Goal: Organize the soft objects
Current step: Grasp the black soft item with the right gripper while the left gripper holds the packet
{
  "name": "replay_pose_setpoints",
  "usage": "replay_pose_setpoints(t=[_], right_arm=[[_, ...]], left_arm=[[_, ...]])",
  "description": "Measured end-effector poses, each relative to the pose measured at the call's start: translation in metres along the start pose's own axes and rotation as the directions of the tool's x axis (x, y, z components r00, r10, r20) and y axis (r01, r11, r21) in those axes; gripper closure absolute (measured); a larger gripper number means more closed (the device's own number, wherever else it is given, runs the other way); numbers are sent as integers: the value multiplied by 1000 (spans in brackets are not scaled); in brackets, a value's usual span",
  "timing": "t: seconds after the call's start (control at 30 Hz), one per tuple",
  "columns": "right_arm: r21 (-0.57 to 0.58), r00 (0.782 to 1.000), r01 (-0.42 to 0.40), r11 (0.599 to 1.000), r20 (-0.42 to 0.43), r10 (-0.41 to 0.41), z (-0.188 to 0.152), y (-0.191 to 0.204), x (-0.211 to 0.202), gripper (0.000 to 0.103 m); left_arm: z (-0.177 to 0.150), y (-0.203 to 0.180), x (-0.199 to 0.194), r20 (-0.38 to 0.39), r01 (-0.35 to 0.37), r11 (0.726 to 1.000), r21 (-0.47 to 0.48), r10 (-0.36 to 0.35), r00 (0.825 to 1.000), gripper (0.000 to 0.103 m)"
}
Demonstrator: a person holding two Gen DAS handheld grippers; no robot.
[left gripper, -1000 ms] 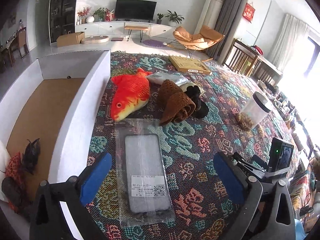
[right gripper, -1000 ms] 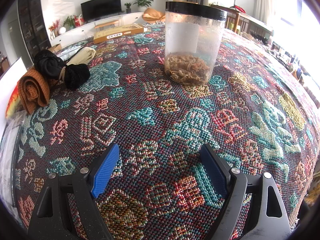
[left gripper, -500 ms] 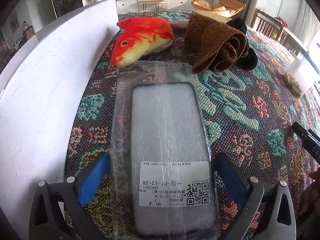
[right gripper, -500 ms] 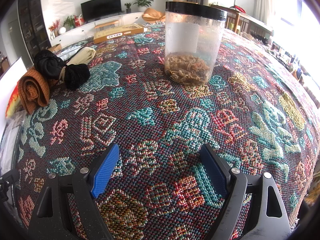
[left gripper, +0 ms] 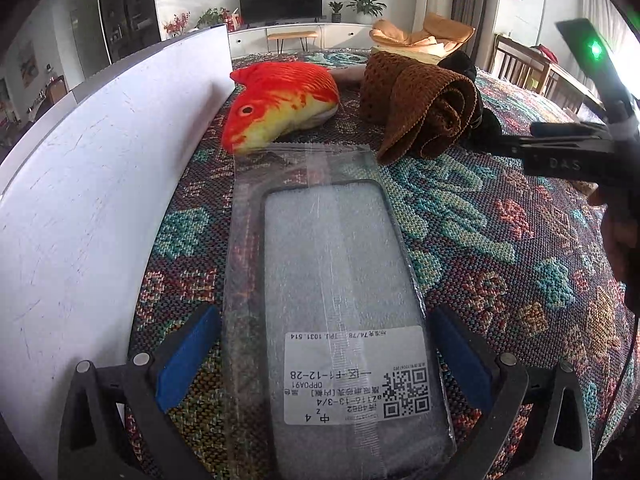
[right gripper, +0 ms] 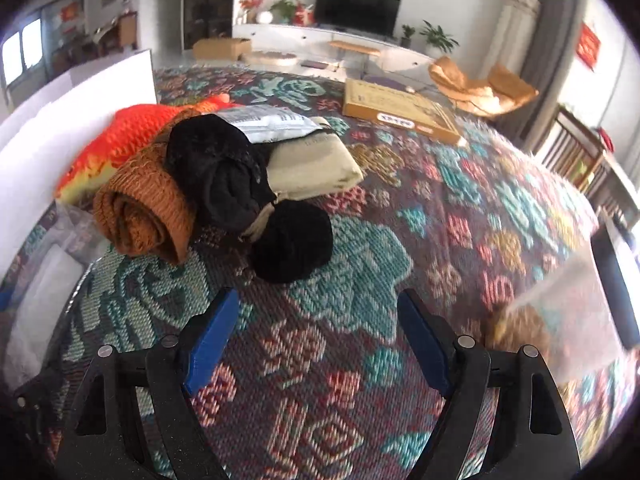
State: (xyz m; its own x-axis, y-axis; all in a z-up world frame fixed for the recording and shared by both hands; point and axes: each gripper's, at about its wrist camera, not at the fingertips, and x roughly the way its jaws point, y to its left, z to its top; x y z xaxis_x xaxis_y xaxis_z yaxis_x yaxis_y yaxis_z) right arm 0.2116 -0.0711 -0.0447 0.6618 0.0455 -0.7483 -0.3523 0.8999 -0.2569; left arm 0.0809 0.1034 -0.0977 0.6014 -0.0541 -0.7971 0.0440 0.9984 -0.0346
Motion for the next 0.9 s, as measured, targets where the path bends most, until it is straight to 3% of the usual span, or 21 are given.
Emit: replay_pose_setpoints(t=[0.1, 0.17, 0.23, 0.37, 0.47, 0.6, 0.7, 0.73, 0.87, 0.9], right_arm=[[25, 998, -59, 998, 2, 59, 18, -3, 16, 23], [106, 985, -164, 981, -34, 168, 22, -12, 21, 68], [169, 977, -199, 965, -37, 208, 20, -24, 14, 69], [314, 956, -224, 922, -113, 270, 3, -51, -23, 70], [380, 936, -194, 905, -204, 286, -17, -68, -53, 70], [476, 916, -100, 874, -299, 268, -60, -93, -76, 69], [502, 914, -1, 865, -350, 204, -89, -99, -68, 69], [515, 913, 17, 857, -357, 196, -96, -99, -61, 67], [524, 937, 35, 851, -313, 154, -107, -94, -44, 33], [523, 942, 26, 852, -297, 153, -107, -94, -45, 31]], left_arm=[[-1, 0, 0, 0, 0, 1000, 0, 0, 1000, 0], [-1, 0, 0, 0, 1, 1000, 0, -1, 1000, 0], [-1, 0, 1, 0, 2, 1000, -1, -2, 1000, 0], [1, 2, 2, 0, 2, 1000, -1, -2, 1000, 0], [1, 2, 3, 0, 2, 1000, -1, -2, 1000, 0], [1, 2, 3, 0, 2, 1000, -1, -2, 1000, 0], [0, 2, 2, 0, 2, 1000, -1, -2, 1000, 0], [0, 2, 2, 0, 2, 1000, -1, -2, 1000, 0], [1, 2, 3, 0, 3, 1000, -1, -3, 1000, 0], [1, 2, 3, 0, 3, 1000, -1, -3, 1000, 0]])
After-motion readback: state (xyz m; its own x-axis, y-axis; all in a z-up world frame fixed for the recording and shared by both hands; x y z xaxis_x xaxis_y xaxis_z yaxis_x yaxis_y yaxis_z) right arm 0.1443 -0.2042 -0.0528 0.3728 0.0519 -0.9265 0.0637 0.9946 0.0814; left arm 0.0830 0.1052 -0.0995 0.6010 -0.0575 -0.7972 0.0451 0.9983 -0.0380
